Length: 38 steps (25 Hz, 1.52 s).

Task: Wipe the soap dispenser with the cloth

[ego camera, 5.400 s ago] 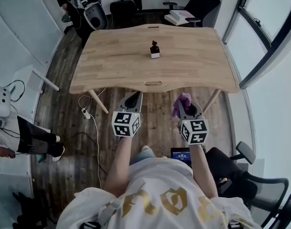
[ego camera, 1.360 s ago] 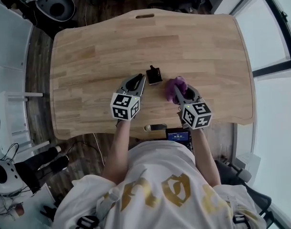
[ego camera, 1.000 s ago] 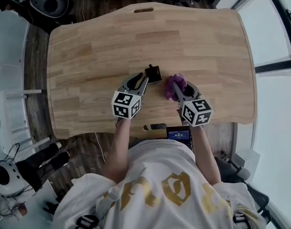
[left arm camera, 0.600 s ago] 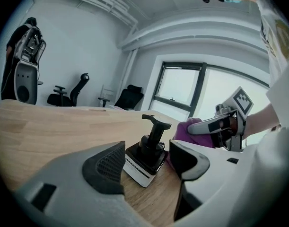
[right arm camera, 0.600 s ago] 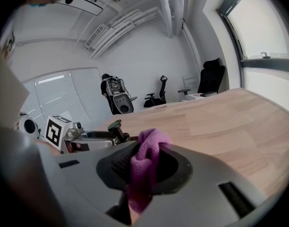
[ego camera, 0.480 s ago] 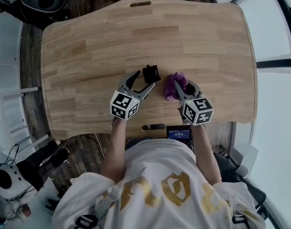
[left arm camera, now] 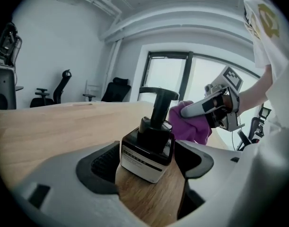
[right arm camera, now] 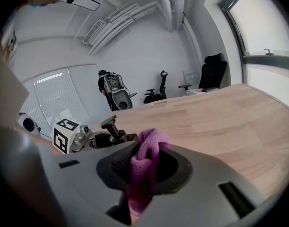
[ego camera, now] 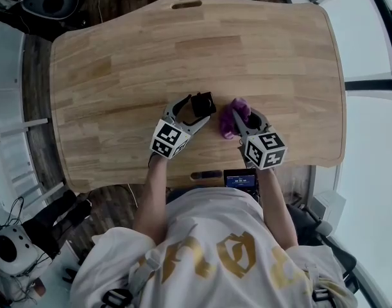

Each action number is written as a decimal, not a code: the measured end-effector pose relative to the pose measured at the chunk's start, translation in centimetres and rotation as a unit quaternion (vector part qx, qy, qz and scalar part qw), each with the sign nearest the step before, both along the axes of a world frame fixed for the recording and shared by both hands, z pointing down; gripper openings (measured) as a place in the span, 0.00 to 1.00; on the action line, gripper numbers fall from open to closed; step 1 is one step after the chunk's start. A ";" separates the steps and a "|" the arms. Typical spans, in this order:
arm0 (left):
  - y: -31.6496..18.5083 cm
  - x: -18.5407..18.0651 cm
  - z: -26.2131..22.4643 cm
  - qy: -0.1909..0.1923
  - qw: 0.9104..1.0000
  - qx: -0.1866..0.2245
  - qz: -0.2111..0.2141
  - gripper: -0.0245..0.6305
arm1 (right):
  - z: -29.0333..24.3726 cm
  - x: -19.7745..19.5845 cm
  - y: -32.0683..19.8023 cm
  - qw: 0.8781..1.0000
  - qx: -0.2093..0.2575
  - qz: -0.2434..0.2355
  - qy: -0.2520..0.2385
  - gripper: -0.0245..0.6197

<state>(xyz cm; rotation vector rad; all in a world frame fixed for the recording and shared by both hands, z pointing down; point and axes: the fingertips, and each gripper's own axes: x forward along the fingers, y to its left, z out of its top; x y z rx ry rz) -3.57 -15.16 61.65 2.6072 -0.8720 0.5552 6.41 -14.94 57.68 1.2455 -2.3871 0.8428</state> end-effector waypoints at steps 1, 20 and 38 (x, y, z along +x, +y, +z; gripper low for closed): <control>0.0 0.2 0.1 -0.004 1.000 0.004 0.009 0.54 | 0.1 0.0 -0.1 1.000 -0.001 0.000 0.000 0.14; -0.4 1.8 0.8 -0.040 0.992 0.055 0.109 0.57 | 1.3 -0.4 -1.3 1.000 -0.015 -0.013 0.004 0.14; -0.3 2.5 2.0 -0.064 0.979 0.067 0.181 0.57 | 1.4 -0.1 -1.0 1.000 -0.017 -0.010 0.002 0.14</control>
